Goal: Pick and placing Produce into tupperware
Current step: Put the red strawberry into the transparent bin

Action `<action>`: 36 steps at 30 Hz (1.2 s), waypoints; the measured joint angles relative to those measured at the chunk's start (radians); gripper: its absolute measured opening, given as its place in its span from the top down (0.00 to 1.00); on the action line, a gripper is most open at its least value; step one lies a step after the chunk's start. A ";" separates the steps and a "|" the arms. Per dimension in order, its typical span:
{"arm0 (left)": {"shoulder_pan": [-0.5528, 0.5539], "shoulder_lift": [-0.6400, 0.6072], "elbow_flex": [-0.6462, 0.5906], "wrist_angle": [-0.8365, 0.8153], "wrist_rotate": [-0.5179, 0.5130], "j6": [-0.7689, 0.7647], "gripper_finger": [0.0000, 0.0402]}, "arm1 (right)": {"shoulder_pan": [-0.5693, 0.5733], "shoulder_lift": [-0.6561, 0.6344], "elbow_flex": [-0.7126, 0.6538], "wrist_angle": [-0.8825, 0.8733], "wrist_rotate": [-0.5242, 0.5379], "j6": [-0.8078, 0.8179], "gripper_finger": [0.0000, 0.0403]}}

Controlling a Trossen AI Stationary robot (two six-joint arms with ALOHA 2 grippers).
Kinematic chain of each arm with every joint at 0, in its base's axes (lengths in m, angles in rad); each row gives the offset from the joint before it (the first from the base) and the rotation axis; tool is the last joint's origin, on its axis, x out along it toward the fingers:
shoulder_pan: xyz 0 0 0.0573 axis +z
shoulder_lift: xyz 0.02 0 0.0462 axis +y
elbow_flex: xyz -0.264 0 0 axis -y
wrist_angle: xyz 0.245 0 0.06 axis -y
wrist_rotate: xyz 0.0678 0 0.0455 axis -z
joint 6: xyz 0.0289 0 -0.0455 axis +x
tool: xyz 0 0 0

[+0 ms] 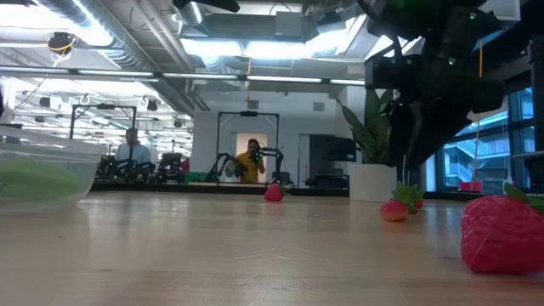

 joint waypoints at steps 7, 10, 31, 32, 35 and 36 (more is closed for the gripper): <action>0.000 0.000 0.000 -0.022 0.001 0.000 0.42 | 0.007 0.080 -0.001 0.030 -0.048 -0.021 0.23; 0.000 -0.001 0.000 -0.022 0.001 -0.001 0.42 | 0.007 0.112 -0.001 0.032 -0.048 -0.026 0.23; 0.000 -0.001 0.000 -0.022 0.001 0.000 0.42 | 0.007 0.186 -0.001 0.052 -0.048 -0.003 0.58; 0.000 -0.001 0.000 -0.022 0.001 0.000 0.42 | 0.007 0.186 -0.001 0.052 -0.048 -0.003 0.61; 0.000 -0.001 0.000 -0.022 0.001 0.000 0.42 | 0.007 0.185 -0.001 0.051 -0.048 -0.005 0.69; 0.000 -0.001 0.000 -0.022 0.001 0.000 0.42 | 0.007 0.185 -0.001 0.052 -0.048 -0.006 0.71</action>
